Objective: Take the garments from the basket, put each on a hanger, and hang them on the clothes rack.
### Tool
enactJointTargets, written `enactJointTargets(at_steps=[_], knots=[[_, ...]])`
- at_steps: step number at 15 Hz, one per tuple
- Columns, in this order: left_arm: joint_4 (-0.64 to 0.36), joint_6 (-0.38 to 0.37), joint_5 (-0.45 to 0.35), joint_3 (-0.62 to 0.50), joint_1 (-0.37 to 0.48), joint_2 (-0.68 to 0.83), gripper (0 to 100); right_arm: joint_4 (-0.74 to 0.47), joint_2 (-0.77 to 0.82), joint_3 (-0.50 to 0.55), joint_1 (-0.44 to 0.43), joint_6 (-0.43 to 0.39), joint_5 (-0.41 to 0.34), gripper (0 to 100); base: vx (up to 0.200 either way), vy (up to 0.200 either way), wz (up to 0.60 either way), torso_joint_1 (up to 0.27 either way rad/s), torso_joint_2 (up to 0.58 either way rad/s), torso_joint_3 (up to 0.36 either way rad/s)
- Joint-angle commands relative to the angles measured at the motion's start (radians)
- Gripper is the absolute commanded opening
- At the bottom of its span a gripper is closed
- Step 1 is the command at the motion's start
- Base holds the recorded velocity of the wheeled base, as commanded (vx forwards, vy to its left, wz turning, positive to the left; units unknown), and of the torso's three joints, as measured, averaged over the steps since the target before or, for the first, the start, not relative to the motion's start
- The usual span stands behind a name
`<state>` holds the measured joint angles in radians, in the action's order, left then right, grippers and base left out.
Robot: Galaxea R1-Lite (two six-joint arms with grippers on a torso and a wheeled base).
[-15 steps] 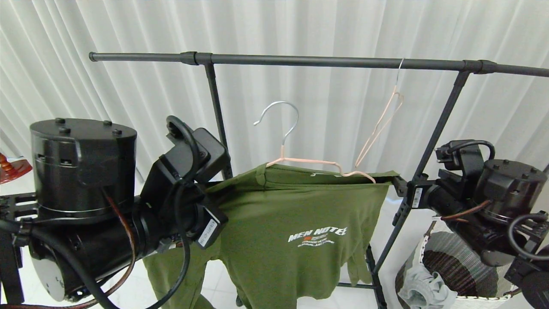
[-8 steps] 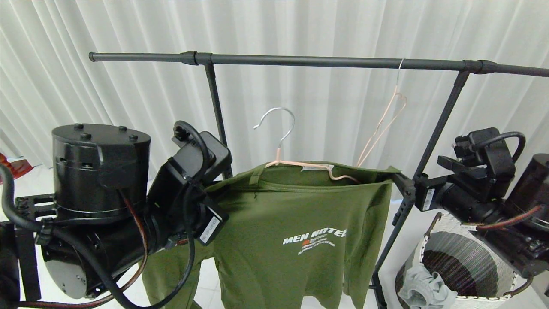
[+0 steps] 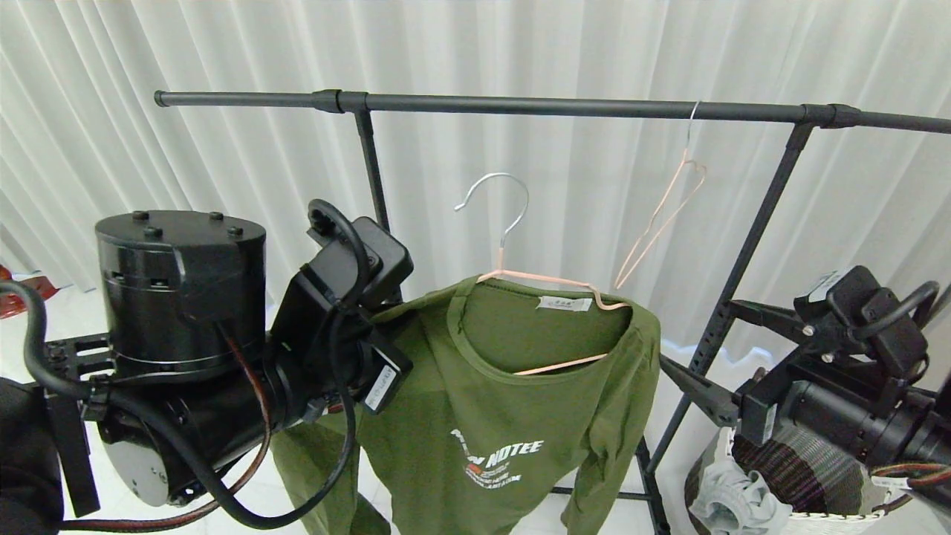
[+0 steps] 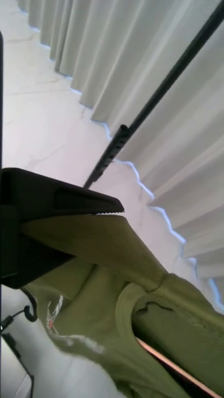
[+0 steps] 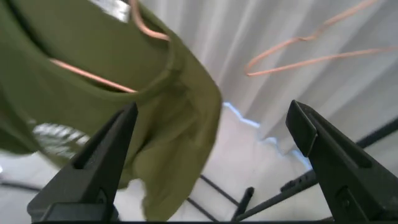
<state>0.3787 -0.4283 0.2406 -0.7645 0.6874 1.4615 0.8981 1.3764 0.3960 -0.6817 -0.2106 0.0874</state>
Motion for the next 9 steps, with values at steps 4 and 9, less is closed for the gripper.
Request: enactJointTargets(at_steps=[4,9], knots=[[0.074,-0.010,-0.032,0.034,0.007,-0.003,0,-0.581,-0.114,0.368,0.027,-0.072,-0.264,100,0.000,0.000,0.00,0.000,0.00,0.000],[0.080,-0.018,-0.034,0.047,0.063,-0.020,0,-0.826,0.035,0.600,0.040,-0.239,-0.486,100,0.000,0.000,0.00,0.000,0.00,0.000]])
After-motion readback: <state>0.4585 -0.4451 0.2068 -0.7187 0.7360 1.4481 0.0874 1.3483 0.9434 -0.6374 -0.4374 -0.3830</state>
